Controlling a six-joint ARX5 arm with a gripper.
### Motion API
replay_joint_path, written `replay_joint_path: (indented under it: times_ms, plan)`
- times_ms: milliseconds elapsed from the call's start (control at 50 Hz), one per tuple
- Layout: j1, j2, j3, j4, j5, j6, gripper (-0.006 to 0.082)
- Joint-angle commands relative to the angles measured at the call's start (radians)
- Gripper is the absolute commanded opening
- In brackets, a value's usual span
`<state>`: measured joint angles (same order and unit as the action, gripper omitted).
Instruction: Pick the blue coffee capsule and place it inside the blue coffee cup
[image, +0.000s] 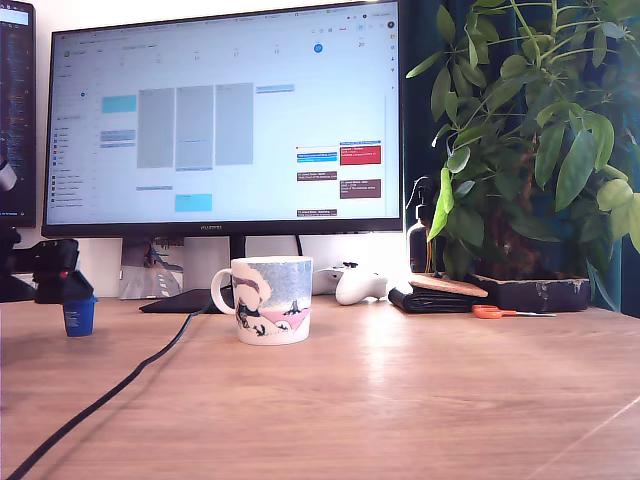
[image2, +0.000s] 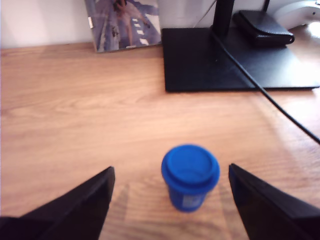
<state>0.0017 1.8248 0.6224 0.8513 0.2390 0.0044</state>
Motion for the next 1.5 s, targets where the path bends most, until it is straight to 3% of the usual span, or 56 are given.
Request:
replay_joint_path:
  times_ms: [0, 420, 540, 640, 780, 860, 1100, 1320, 1480]
  plan:
    - [0.000, 0.034, 0.024, -0.019, 0.017, 0.005, 0.0668]
    - [0.003, 0.113, 0.117, -0.106, 0.046, 0.026, 0.0666]
    - [0.003, 0.113, 0.122, -0.105, 0.050, 0.033, 0.0628]
    - [0.003, 0.113, 0.131, -0.147, 0.050, 0.032, 0.0524]
    - [0.003, 0.113, 0.132, -0.163, 0.049, 0.056, 0.0194]
    - [0.003, 0.113, 0.134, -0.158, 0.049, 0.056, 0.0102]
    - [0.004, 0.113, 0.134, -0.067, 0.057, 0.055, 0.0096]
    - [-0.010, 0.092, 0.140, 0.014, 0.234, -0.104, 0.0096]
    - [-0.054, 0.062, 0.145, 0.023, 0.326, -0.154, 0.0096]
